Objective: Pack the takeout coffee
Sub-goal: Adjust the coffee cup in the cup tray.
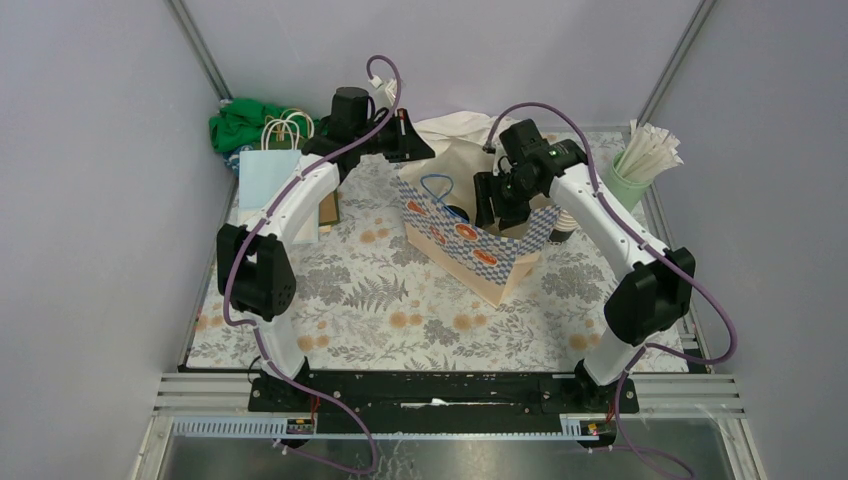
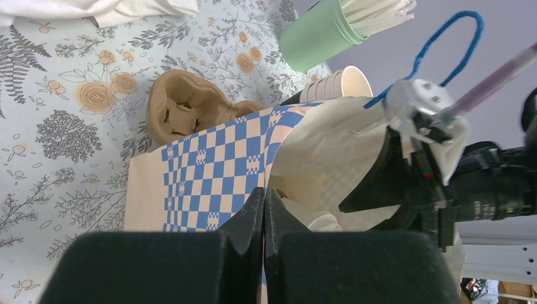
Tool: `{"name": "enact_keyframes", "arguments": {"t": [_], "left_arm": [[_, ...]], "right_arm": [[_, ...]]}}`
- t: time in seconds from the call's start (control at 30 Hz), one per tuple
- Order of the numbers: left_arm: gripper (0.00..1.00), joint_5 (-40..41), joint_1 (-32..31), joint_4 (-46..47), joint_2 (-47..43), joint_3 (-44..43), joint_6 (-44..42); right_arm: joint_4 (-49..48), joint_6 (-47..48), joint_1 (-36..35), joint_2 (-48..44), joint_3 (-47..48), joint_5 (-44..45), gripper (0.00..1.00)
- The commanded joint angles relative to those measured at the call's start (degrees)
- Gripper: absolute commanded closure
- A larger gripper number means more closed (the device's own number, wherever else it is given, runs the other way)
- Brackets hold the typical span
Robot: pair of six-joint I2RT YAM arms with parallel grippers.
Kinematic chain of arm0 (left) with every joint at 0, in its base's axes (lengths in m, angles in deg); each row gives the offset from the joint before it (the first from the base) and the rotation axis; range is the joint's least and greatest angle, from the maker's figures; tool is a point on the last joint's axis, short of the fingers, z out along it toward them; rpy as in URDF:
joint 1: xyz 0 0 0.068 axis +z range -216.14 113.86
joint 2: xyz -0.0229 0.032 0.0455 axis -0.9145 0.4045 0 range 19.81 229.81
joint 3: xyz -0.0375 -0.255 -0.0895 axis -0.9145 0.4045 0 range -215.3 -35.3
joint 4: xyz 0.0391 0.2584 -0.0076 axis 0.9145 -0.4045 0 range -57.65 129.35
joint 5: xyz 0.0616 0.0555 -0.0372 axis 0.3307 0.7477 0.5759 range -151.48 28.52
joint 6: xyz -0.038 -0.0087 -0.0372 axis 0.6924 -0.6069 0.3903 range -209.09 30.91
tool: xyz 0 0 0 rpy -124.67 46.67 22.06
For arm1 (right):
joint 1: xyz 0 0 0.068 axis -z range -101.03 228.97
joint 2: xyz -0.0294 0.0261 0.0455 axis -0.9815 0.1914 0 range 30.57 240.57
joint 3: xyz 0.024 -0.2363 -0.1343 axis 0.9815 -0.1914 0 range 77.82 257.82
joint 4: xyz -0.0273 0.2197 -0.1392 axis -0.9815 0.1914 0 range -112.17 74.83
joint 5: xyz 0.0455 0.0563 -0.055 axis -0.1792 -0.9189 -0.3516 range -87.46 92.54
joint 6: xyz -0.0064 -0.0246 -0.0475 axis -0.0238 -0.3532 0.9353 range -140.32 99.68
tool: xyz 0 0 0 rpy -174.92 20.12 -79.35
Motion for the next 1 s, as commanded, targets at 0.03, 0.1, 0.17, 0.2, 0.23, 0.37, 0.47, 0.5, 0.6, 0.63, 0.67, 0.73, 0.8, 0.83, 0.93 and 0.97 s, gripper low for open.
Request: {"name": "enact_keyframes", "arguments": {"t": [0.03, 0.1, 0.17, 0.2, 0.23, 0.37, 0.47, 0.5, 0.6, 0.63, 0.67, 0.73, 0.8, 0.83, 0.93, 0.97], "left_arm": [[1.00, 0.2, 0.1, 1.7, -4.0, 0.0, -1.0], [1.00, 0.4, 0.1, 1.7, -3.9, -0.1, -0.8], [1.00, 1.1, 0.1, 1.8, -3.7, -0.4, -0.4], [1.00, 1.3, 0.2, 1.8, -3.5, -0.7, -0.2], [1.00, 1.4, 0.1, 1.9, -3.3, -1.2, -0.1], [1.00, 2.1, 0.1, 1.7, -2.3, -3.7, 1.0], [1.00, 2.6, 0.1, 1.4, -1.5, -5.6, 2.1], [1.00, 2.8, 0.1, 1.4, -1.2, -6.3, 2.8], [1.00, 3.0, 0.1, 1.5, -0.4, -8.5, 4.3], [1.00, 3.0, 0.1, 1.4, -0.2, -9.3, 4.4], [1.00, 3.0, 0.1, 1.2, -0.1, -10.0, 4.6], [1.00, 3.0, 0.1, 0.9, 0.1, -10.9, 4.9], [1.00, 2.9, 0.1, 0.8, 0.1, -11.5, 5.3], [1.00, 2.9, 0.1, 0.8, 0.2, -11.6, 5.5], [1.00, 2.6, 0.0, 0.8, 0.3, -11.9, 5.6], [1.00, 2.6, 0.0, 0.9, 0.4, -11.9, 5.5]], "right_arm": [[5.0, 4.1, -1.2, -0.7, 6.4, 4.3, 0.37], [5.1, 5.0, -3.2, -1.7, 6.4, 5.8, 0.38], [5.7, 6.6, -6.3, -2.4, 6.3, 7.9, 0.40], [5.8, 7.5, -8.0, -2.6, 6.0, 8.8, 0.42], [5.8, 7.9, -9.5, -2.9, 5.3, 9.4, 0.45], [7.0, 8.4, -12.5, -4.0, 3.6, 9.9, 0.66], [9.1, 8.5, -13.5, -3.9, 4.9, 9.9, 0.79], [9.5, 8.6, -13.9, -3.7, 5.4, 9.7, 0.83], [10.5, 9.0, -14.8, -2.7, 6.9, 9.0, 0.87], [10.7, 9.0, -15.1, -2.4, 7.3, 8.5, 0.88], [10.7, 9.2, -15.3, -2.3, 7.4, 8.0, 0.88], [10.2, 9.3, -15.8, -2.7, 6.8, 7.0, 0.90], [10.1, 9.3, -16.7, -2.6, 6.3, 6.5, 0.92], [9.9, 9.3, -17.4, -2.5, 6.0, 6.4, 0.94], [9.4, 9.2, -18.9, -1.9, 5.6, 7.8, 0.96], [8.9, 9.1, -19.0, -1.7, 5.6, 8.3, 0.98]]}}
